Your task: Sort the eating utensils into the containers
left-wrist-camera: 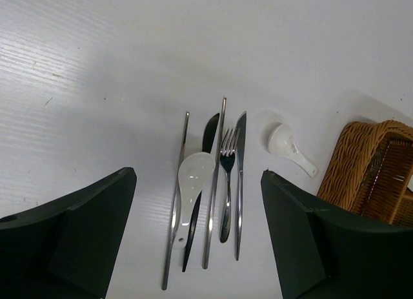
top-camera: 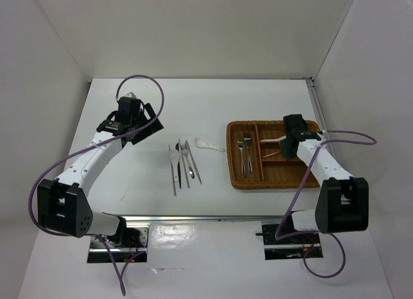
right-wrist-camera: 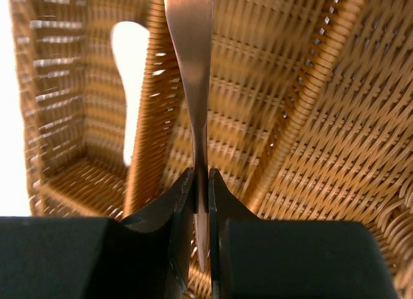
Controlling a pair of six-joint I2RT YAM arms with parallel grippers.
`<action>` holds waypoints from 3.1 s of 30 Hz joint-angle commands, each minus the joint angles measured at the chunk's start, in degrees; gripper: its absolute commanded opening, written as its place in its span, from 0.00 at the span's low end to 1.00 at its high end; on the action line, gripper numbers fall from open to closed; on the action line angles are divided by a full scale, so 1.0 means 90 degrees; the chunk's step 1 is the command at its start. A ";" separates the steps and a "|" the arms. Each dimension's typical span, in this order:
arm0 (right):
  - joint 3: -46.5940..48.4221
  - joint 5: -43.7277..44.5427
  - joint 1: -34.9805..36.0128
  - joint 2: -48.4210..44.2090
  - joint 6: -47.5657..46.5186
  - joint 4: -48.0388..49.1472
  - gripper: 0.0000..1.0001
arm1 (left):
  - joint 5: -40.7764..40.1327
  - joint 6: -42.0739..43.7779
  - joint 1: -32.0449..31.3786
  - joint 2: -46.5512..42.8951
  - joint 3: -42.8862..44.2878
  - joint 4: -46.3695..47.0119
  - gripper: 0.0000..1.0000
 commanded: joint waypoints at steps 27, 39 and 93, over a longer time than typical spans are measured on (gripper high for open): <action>0.0029 -0.1983 -0.0010 -0.1338 -0.3384 0.2195 0.64 | 0.0431 0.0255 -0.0337 -0.0046 -0.1295 0.0647 0.82; -0.0090 -0.3187 -0.0010 -0.1240 -0.4098 0.2480 0.65 | 0.0343 0.0412 -0.0758 0.0599 -0.1295 0.0999 0.70; -0.0070 -0.2210 -0.0010 -0.0987 -0.4460 0.2246 0.65 | -0.0516 -0.0165 -0.1685 0.2162 -0.0475 -0.0446 0.47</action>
